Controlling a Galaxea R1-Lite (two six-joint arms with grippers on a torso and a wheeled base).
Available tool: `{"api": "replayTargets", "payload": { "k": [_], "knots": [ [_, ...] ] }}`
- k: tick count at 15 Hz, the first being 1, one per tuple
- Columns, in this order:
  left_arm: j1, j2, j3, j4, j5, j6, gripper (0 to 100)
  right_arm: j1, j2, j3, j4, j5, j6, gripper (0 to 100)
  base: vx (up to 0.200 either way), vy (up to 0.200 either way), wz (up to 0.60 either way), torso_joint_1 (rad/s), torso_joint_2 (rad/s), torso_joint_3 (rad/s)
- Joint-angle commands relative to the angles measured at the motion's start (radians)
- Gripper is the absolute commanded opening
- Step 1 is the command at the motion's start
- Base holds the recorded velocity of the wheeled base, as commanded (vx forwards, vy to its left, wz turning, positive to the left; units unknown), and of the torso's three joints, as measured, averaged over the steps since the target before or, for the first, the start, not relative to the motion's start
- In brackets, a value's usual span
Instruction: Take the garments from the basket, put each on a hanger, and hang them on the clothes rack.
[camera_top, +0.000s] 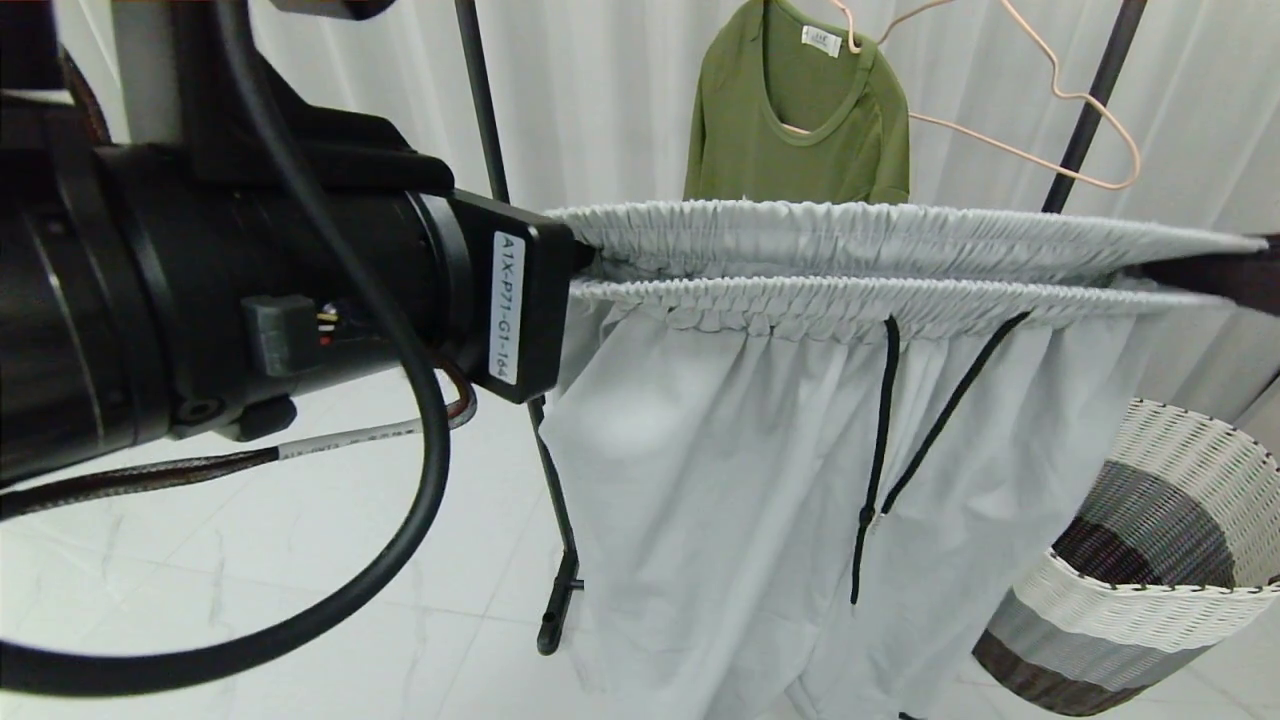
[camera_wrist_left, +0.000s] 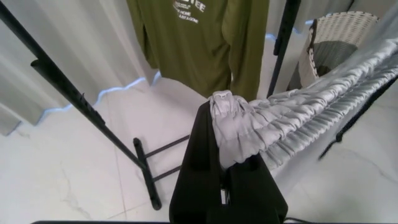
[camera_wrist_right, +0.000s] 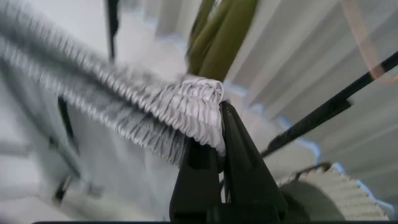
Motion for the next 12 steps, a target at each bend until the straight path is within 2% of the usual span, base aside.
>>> {"api": "replayTargets", "payload": {
  "k": [1,3,4,10,11,12],
  "knots": [
    [0.005,0.032,0.001,-0.044,0.034,0.0,0,0.021,-0.085,-0.06,0.158,0.088,0.0,0,0.0,0.0,0.0,0.0,0.0,0.0],
    [0.001,0.08,-0.007,-0.129,0.094,0.003,0,0.057,-0.145,-0.103,0.355,0.231,0.001,0,0.0,0.0,0.0,0.0,0.0,0.0],
    [-0.003,0.089,-0.007,-0.148,0.097,0.003,0,0.073,-0.157,-0.099,0.382,0.277,0.001,0,0.0,0.0,0.0,0.0,0.0,0.0],
    [-0.005,0.063,0.002,-0.138,0.101,0.005,0,0.087,-0.145,-0.086,0.381,0.286,0.001,0,0.0,0.0,0.0,0.0,0.0,0.0],
    [-0.005,0.049,0.008,-0.113,0.103,0.005,0,0.084,-0.136,-0.086,0.379,0.282,0.003,0,0.0,0.0,0.0,0.0,0.0,0.0],
    [-0.005,0.002,0.013,-0.027,0.101,-0.006,0,0.054,-0.103,-0.086,0.344,0.248,0.001,0,0.0,0.0,0.0,0.0,0.0,0.0]
  ]
}}
